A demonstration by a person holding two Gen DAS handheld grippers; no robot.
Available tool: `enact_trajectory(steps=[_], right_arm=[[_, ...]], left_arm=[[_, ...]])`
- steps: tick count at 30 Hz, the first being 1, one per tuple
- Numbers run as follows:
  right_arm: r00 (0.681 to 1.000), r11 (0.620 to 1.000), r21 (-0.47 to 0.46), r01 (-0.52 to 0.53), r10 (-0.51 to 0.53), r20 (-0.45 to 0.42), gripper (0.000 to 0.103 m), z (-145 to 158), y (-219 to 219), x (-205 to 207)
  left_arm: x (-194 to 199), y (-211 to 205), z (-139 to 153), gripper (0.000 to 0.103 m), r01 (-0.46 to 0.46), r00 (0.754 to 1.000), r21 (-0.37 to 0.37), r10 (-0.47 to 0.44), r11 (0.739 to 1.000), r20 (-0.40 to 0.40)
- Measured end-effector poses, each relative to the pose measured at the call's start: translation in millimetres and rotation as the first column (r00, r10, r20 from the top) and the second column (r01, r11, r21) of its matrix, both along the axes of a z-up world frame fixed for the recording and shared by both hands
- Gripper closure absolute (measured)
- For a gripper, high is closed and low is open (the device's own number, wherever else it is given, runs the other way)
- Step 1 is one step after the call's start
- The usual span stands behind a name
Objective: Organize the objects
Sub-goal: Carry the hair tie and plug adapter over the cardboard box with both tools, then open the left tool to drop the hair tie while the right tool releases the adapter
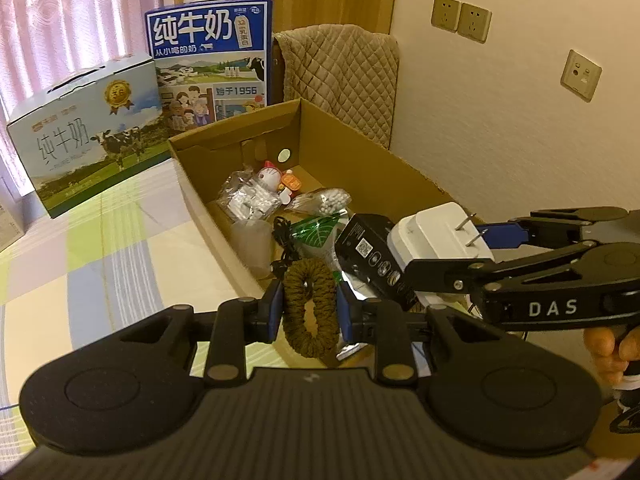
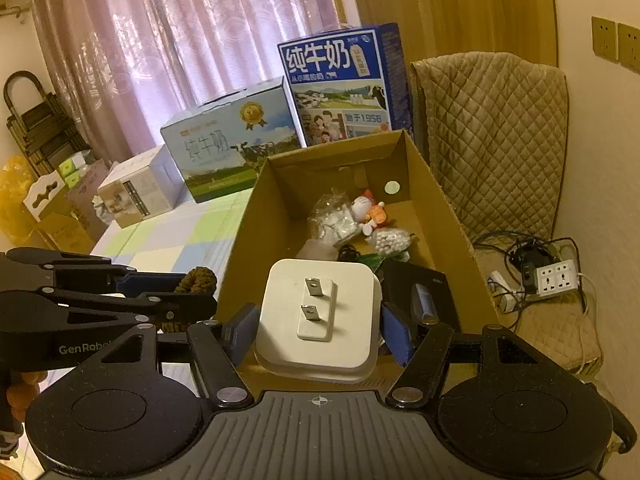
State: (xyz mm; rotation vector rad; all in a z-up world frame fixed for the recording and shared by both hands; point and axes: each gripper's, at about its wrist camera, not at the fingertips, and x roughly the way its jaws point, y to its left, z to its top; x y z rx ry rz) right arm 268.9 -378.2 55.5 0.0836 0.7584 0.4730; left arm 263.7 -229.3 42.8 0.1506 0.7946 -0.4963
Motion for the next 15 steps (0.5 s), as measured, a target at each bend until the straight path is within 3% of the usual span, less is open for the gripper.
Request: enact_trajectory(steps=[15], right_arm=[[0.999, 1.000, -0.002, -0.011, 0.011, -0.035, 0.040, -14, -9, 33]], left_arm=[[27, -22, -15, 0.075, -0.012, 0.999, 0.024, 0.012, 1.000, -0.040]])
